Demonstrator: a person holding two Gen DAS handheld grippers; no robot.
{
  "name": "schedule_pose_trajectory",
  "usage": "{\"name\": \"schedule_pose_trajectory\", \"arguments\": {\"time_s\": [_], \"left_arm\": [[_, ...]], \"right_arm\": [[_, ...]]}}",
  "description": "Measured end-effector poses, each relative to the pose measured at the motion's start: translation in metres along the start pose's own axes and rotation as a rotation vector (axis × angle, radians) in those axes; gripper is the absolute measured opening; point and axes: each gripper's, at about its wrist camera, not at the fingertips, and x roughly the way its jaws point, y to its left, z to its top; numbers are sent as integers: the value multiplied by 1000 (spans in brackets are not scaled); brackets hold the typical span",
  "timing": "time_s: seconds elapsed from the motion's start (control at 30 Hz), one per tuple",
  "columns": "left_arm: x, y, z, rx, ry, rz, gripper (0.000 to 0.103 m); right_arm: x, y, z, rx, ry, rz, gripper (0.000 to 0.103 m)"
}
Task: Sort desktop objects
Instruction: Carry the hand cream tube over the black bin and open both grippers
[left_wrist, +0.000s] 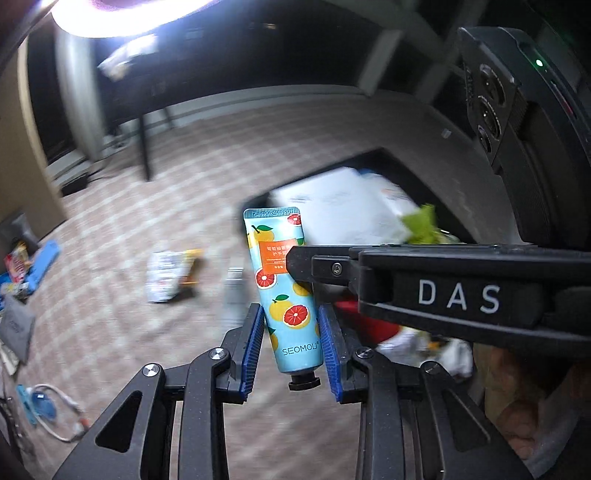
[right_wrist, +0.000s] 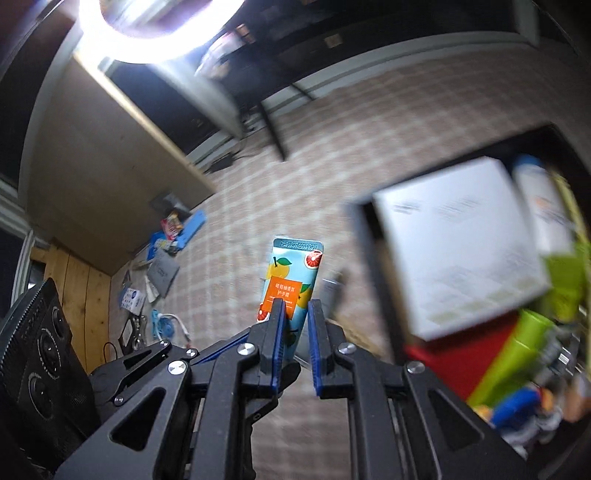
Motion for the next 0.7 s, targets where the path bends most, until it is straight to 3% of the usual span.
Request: {"name": "schedule_pose_trajectory", "arguments": {"time_s": [0.3,0.53,0.6,0.63,0.7], "left_arm": [[19,-104,2,115,20,-87,29],[32,-154,-1,196,38,-83,29],[38,-159,-1,198,57,-57,38],[40,-158,0,197,66,-42,51],[36,-154,0,194,44,-26,53]], "right_arm": [[-70,-83,-30,87,-66,-71,13],[-97,-124,-41,116,-89,-98,13],[-101,-127,-43,106,-97,-101,13],[-103,-126,-44,103,-102,-124,18],[-106,-124,-44,93,-119,-165,32]]}}
